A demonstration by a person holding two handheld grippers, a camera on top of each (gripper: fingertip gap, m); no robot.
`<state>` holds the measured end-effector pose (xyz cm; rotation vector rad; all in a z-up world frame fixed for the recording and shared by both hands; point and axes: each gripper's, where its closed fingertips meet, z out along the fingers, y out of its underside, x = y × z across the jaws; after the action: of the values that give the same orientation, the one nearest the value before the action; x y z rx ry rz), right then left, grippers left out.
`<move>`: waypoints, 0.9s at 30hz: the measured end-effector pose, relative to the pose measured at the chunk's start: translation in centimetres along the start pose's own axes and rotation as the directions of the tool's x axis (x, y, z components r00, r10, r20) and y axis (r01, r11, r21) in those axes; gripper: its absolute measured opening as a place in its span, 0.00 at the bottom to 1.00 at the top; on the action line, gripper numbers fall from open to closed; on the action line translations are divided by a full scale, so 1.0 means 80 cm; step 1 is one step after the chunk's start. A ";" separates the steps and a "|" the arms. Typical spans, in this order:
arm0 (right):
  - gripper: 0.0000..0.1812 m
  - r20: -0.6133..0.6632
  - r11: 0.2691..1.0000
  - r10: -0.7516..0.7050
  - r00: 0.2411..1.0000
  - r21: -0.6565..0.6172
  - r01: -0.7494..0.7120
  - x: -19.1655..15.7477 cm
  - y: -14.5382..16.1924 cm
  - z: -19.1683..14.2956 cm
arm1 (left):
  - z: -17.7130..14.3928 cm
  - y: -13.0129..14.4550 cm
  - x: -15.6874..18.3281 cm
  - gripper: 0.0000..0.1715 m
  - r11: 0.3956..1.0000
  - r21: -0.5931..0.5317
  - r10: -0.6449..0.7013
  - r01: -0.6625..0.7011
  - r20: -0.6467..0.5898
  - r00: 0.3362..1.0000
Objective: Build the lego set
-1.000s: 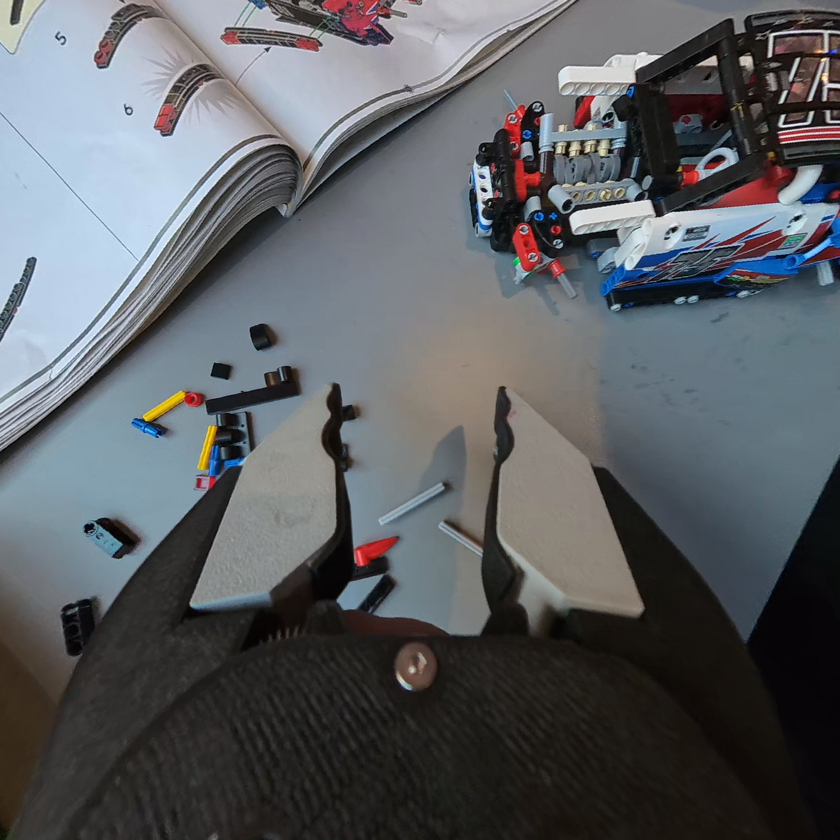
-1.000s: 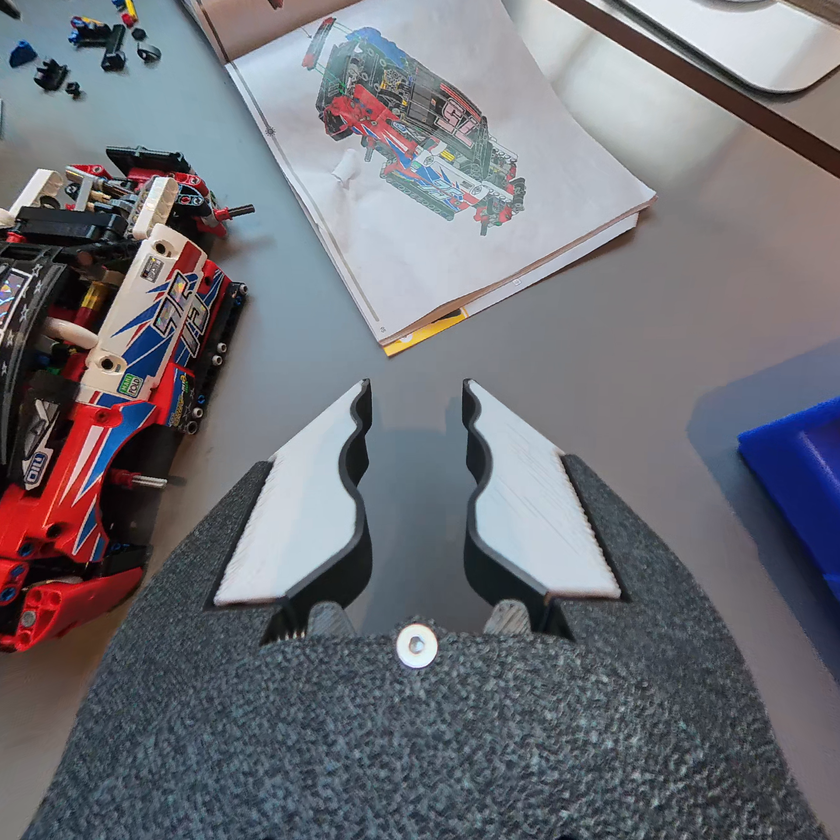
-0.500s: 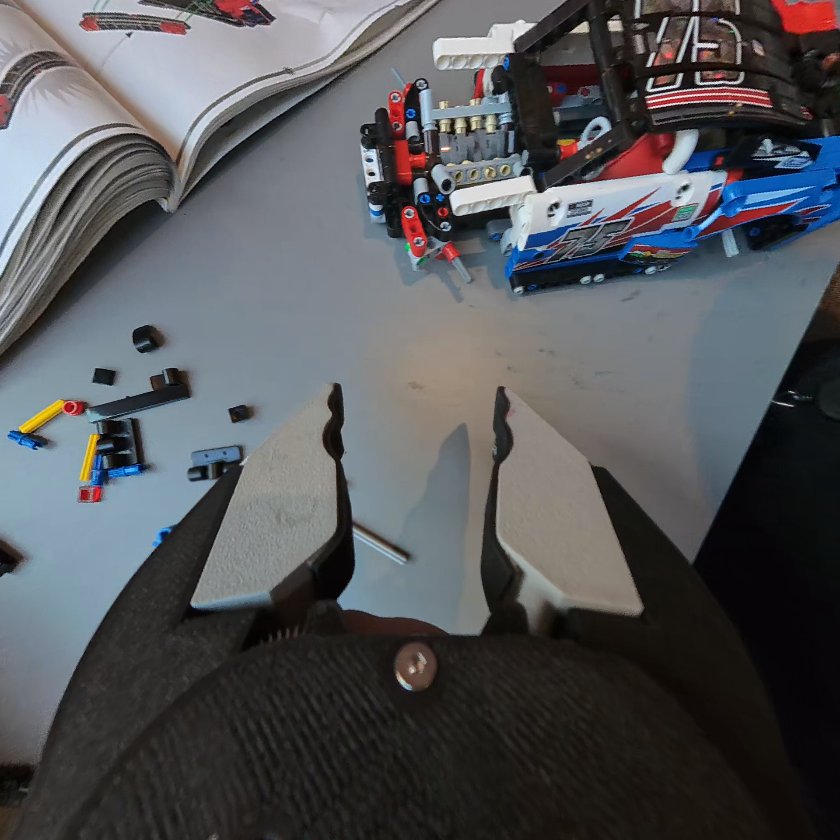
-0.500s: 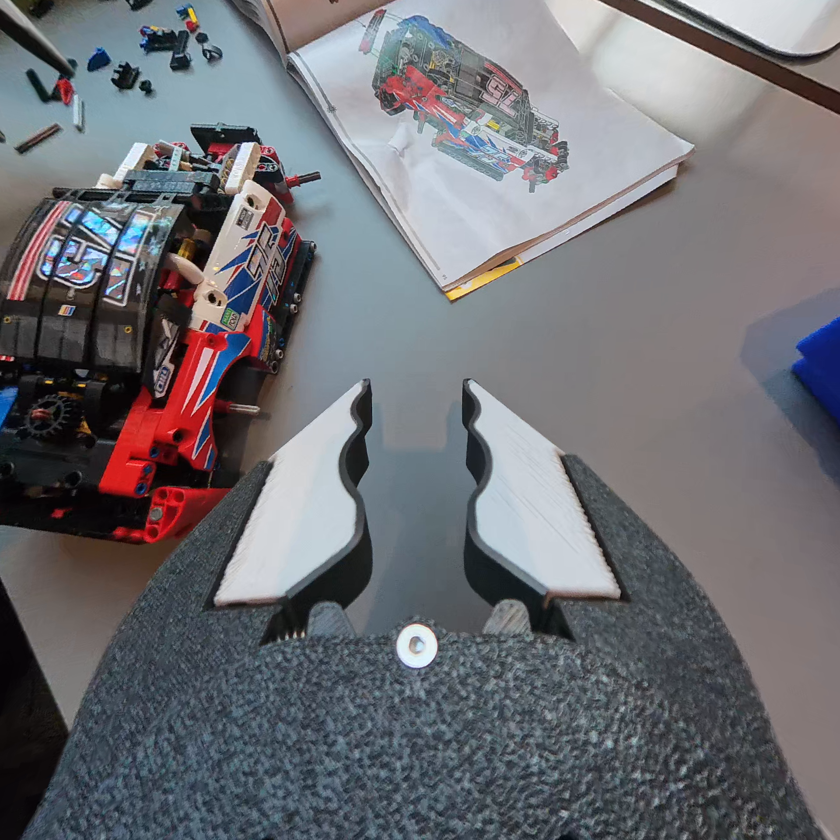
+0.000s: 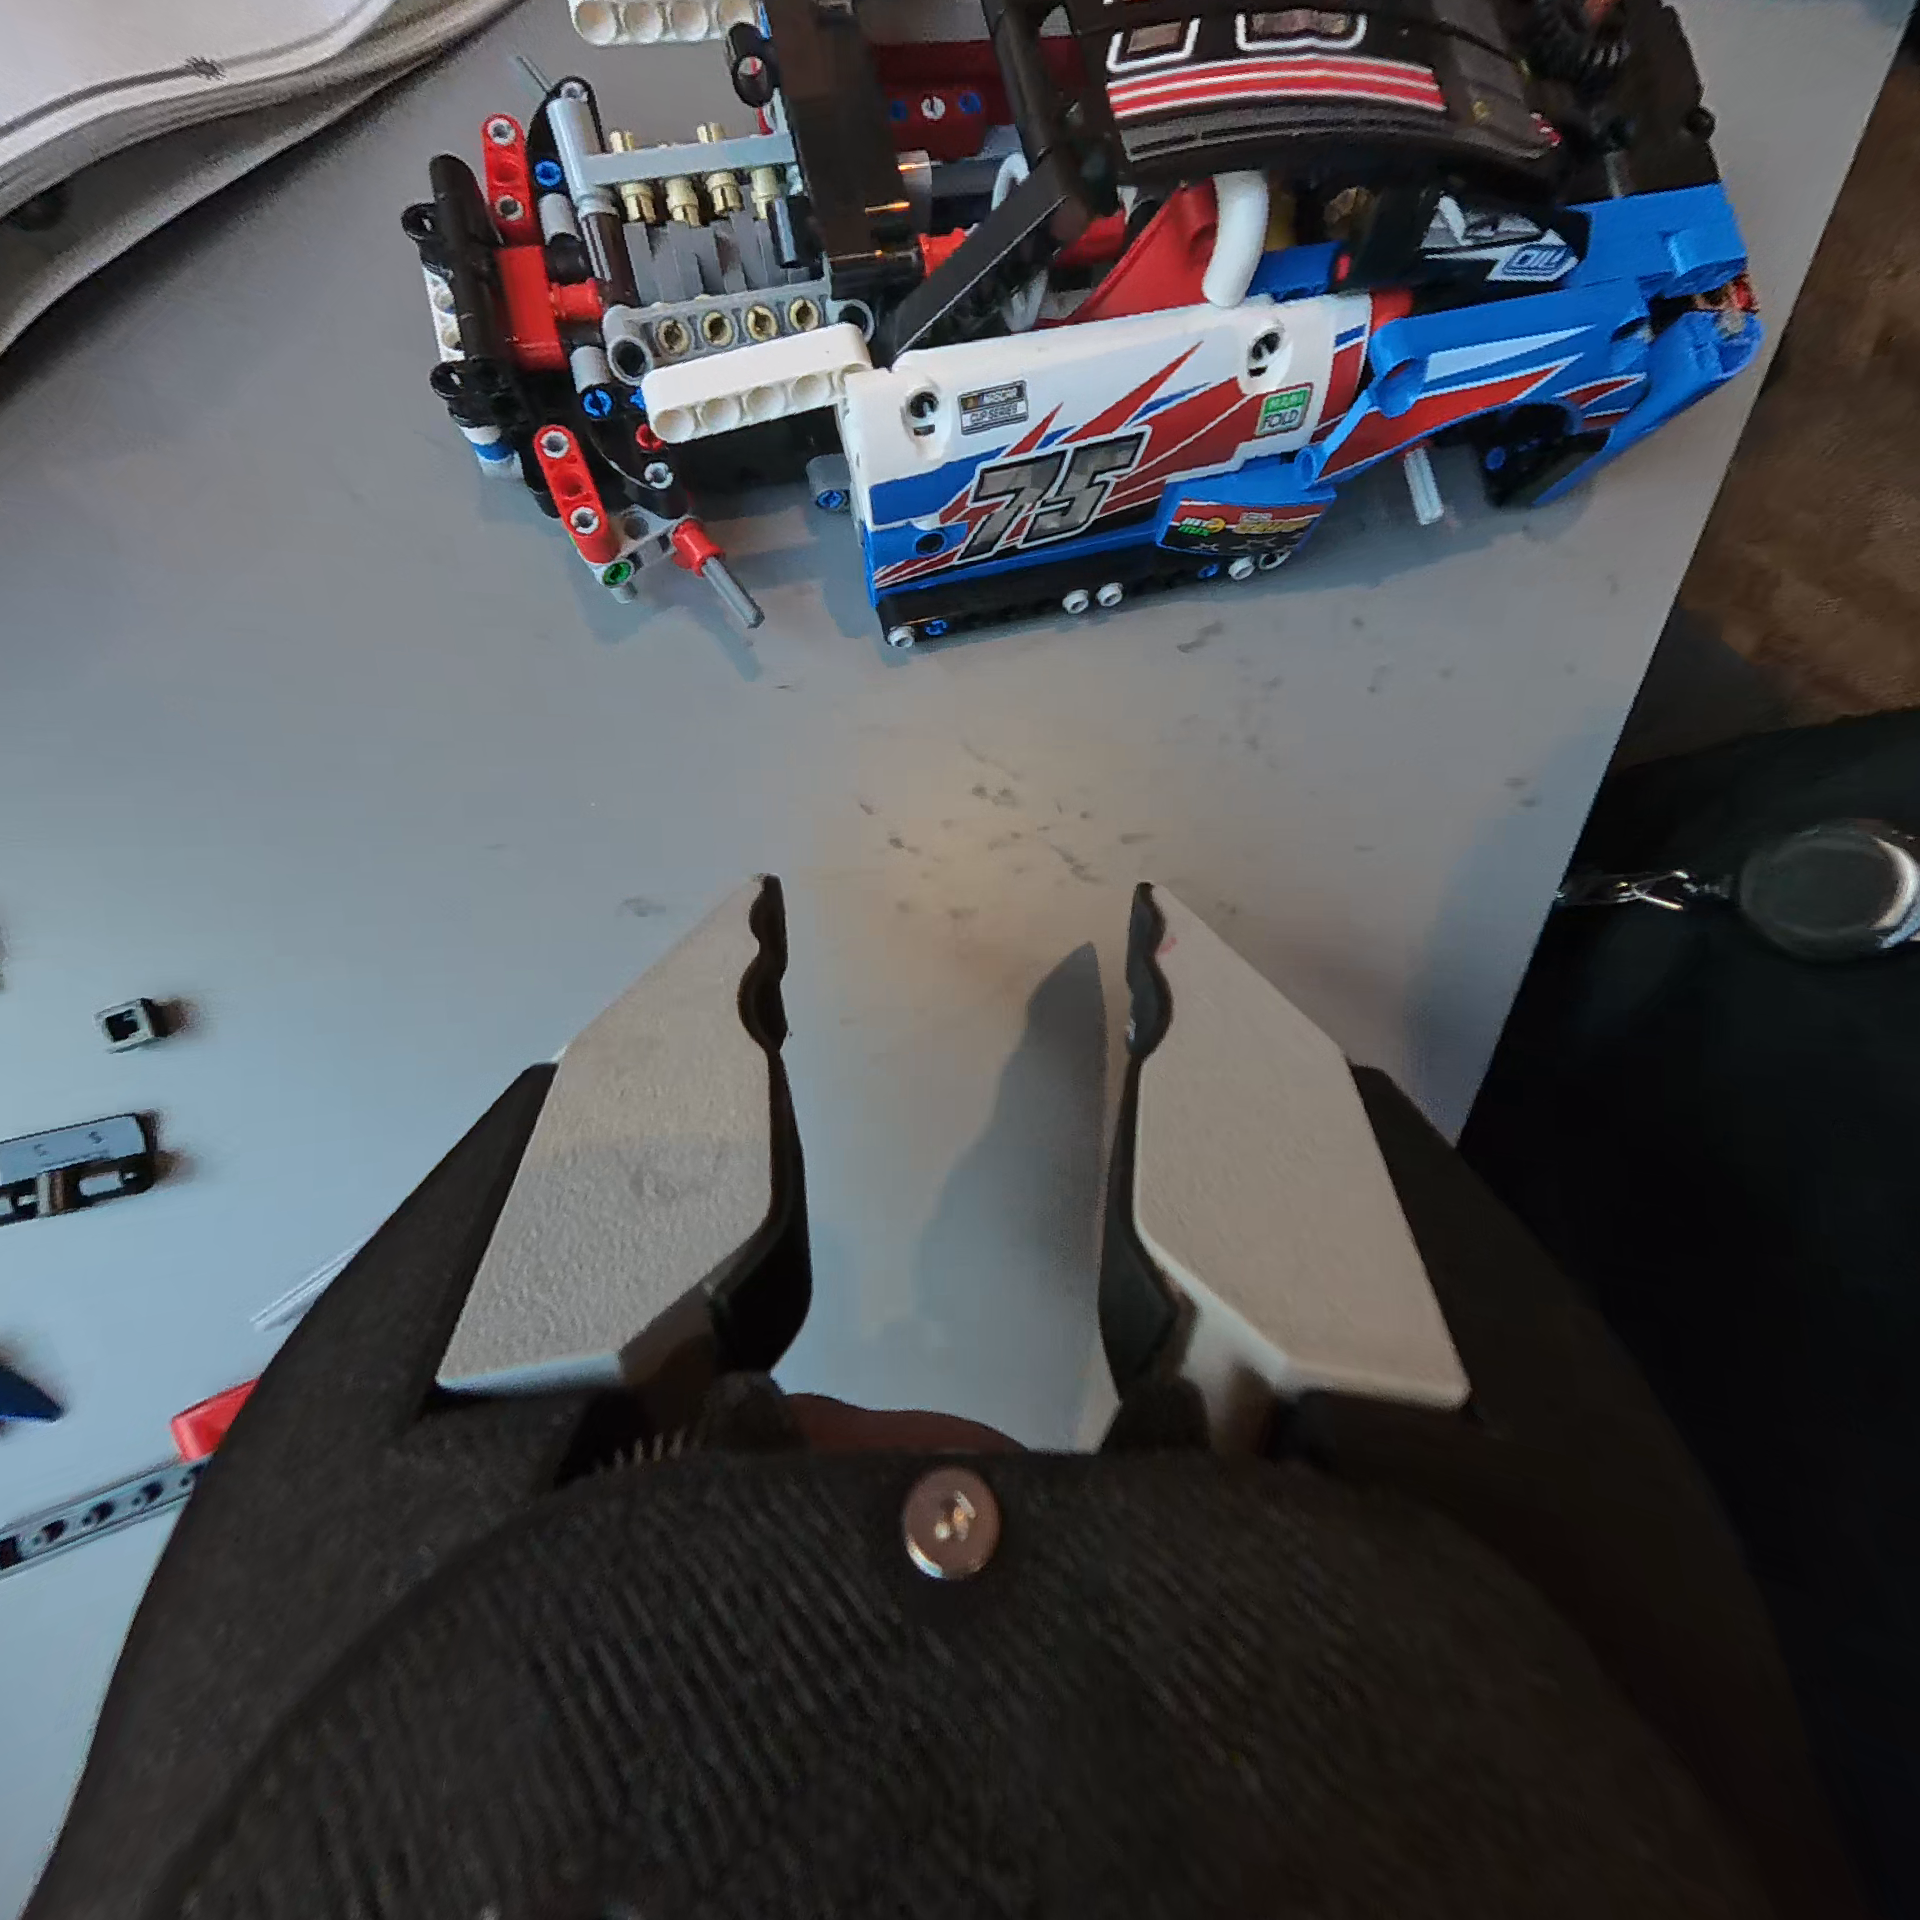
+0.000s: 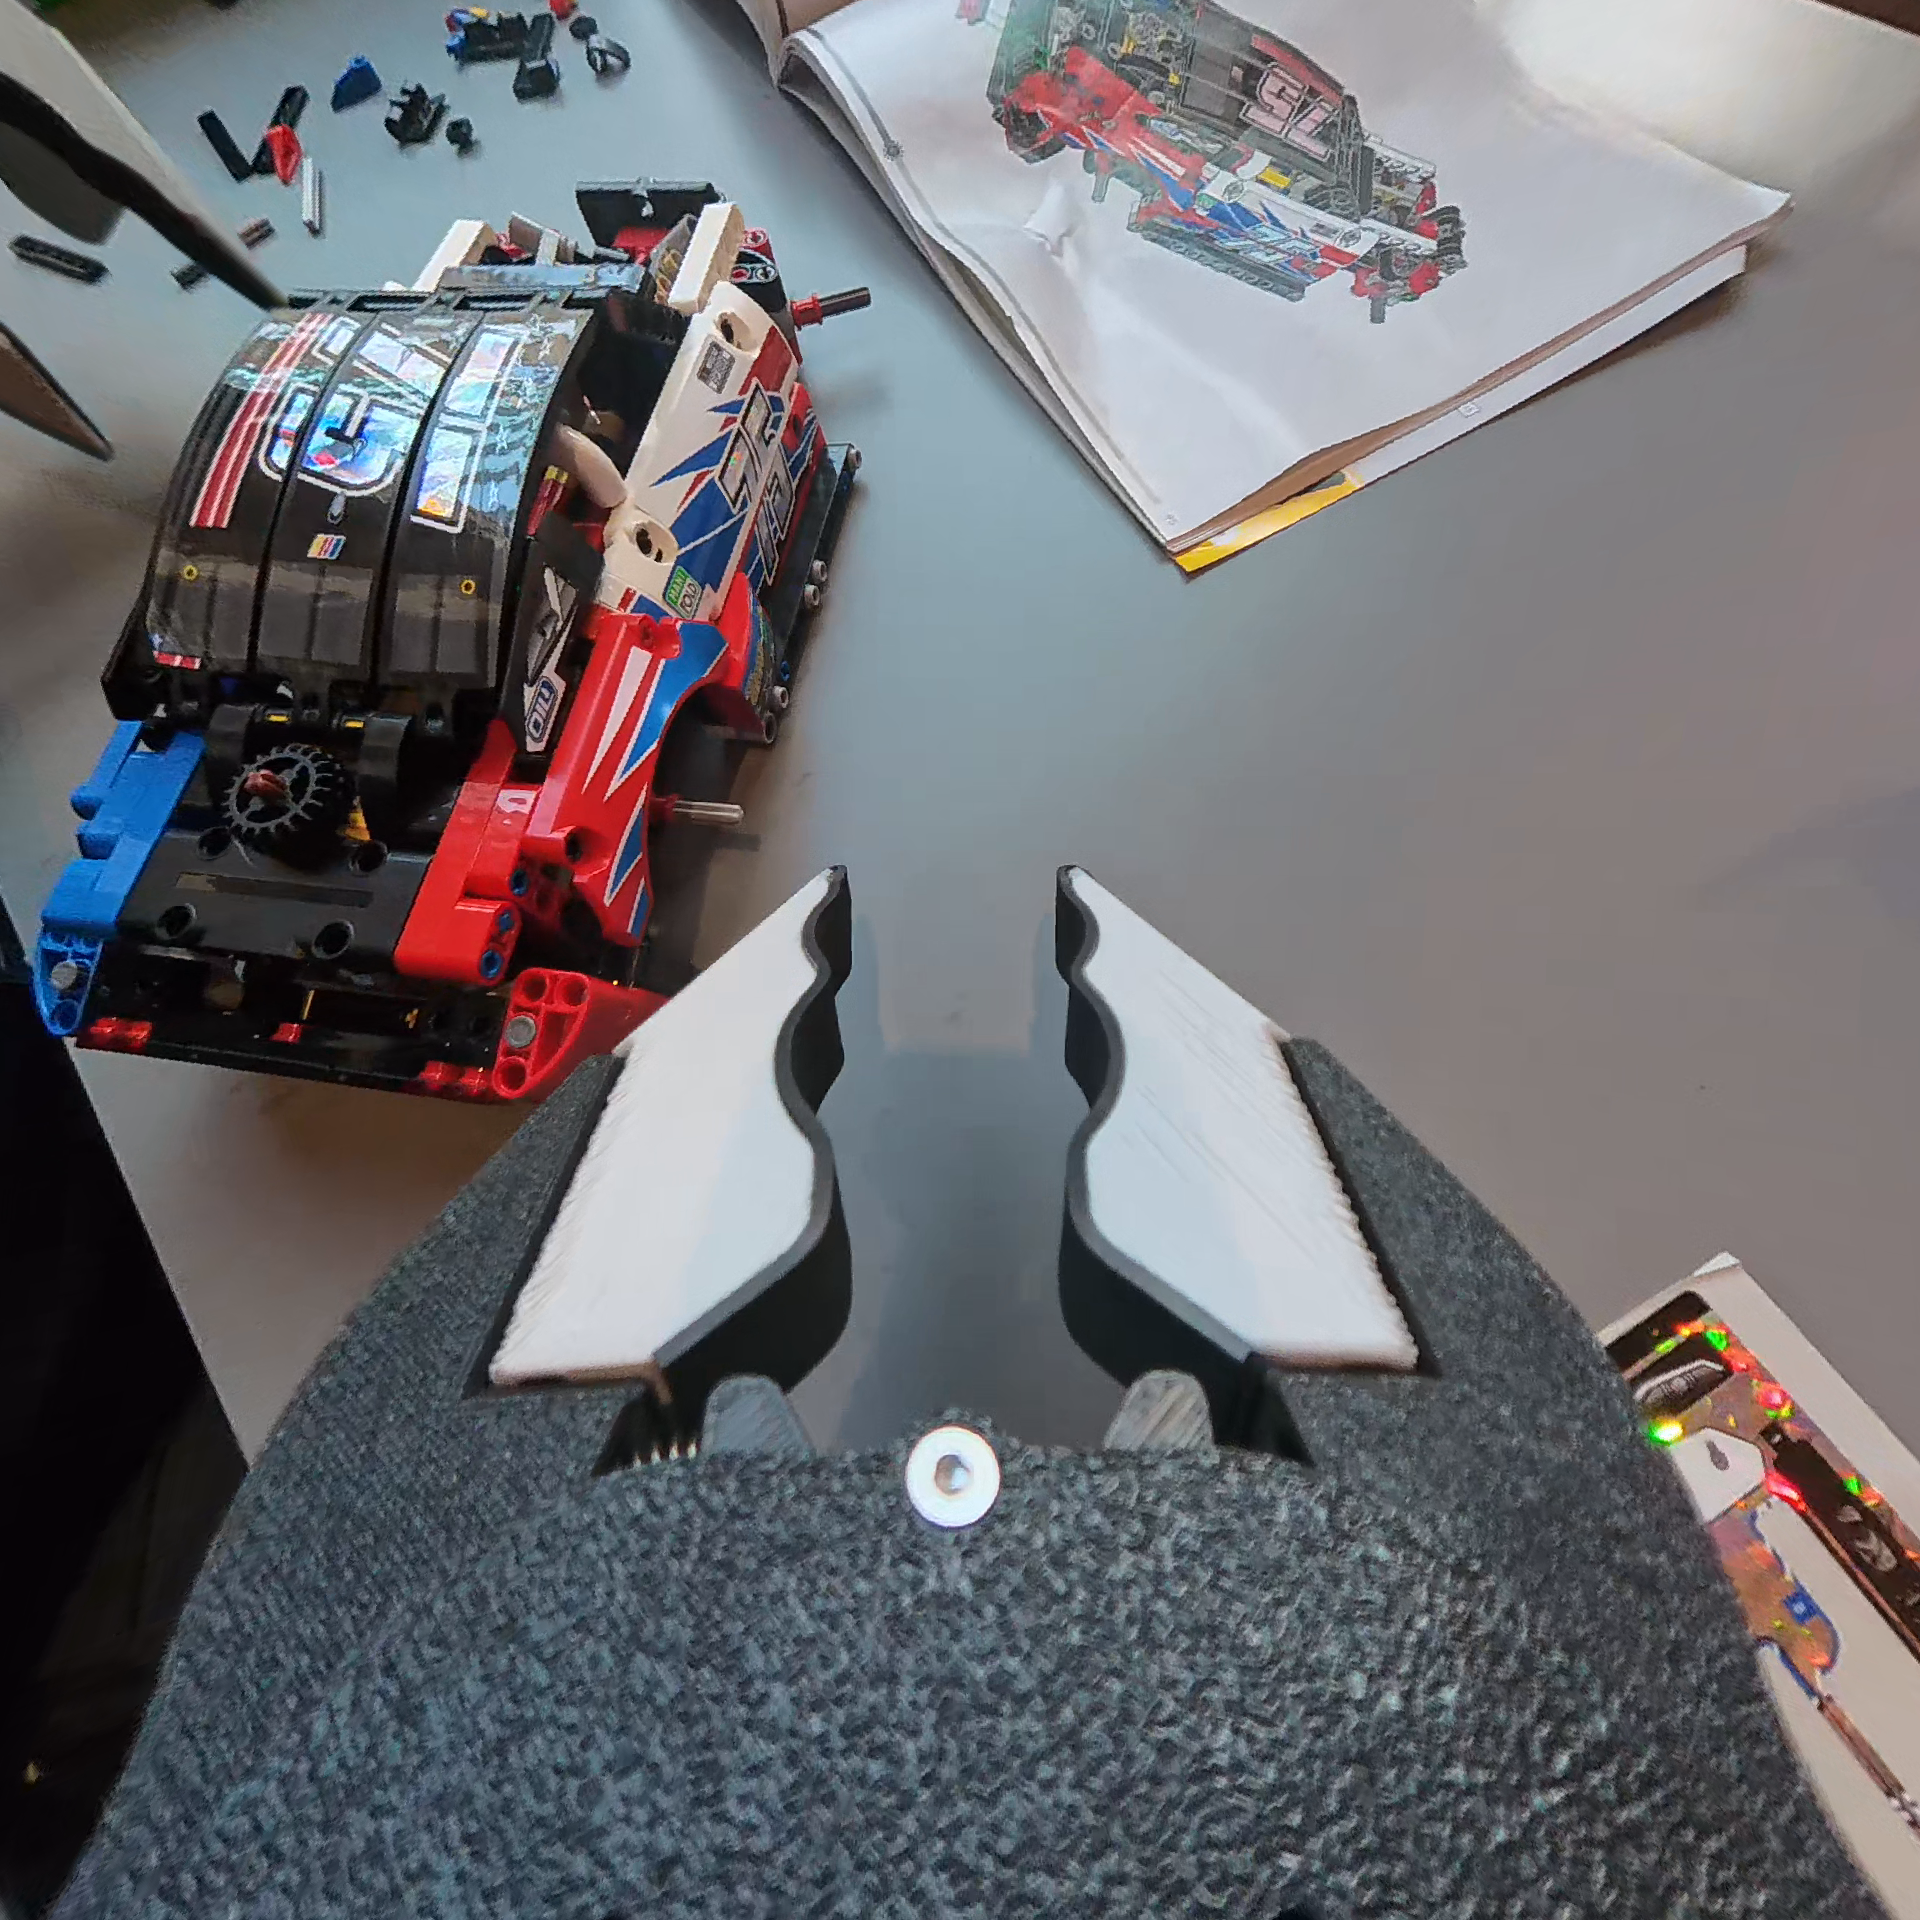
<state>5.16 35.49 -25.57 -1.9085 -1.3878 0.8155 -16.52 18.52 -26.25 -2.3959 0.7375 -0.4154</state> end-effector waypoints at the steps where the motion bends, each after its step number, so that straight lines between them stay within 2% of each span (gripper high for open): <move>1: 0.21 -0.007 1.000 -0.005 1.000 0.012 0.005 0.001 -0.002 0.000 | 0.003 -0.001 0.001 0.36 1.000 0.013 -0.009 0.009 -0.004 1.000; 7: 0.20 -0.061 0.976 -0.051 0.997 0.209 0.063 0.011 -0.041 -0.002 | 0.013 -0.018 0.004 0.34 0.992 0.127 0.004 -0.004 0.004 1.000; 11: 0.20 -0.090 0.952 -0.085 0.992 0.287 0.107 0.017 -0.059 0.005 | 0.027 -0.008 0.001 0.35 0.995 0.088 0.050 -0.049 -0.008 0.999; 13: 0.20 -0.102 0.947 -0.114 0.988 0.289 0.139 0.018 -0.064 0.010 | 0.033 -0.002 -0.009 0.35 0.993 0.054 0.101 -0.102 0.016 0.995; 15: 0.20 -0.116 0.940 -0.142 0.983 0.295 0.171 0.020 -0.070 0.015 | 0.036 -0.006 -0.015 0.35 0.988 0.065 0.139 -0.141 0.022 0.990; 20: 0.21 -0.083 0.948 -0.166 0.983 0.261 0.182 0.018 -0.073 0.033 | 0.043 -0.015 -0.015 0.38 0.987 0.077 0.147 -0.143 -0.047 0.988; 27: 0.21 -0.036 0.949 -0.186 0.982 0.252 0.189 0.009 -0.071 0.037 | 0.056 -0.030 -0.005 0.38 0.983 0.115 0.149 -0.142 -0.050 0.988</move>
<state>-0.16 37.98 -22.99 -1.5587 -1.3615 0.8426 -13.87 22.32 -28.29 -2.2176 0.8865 -0.4555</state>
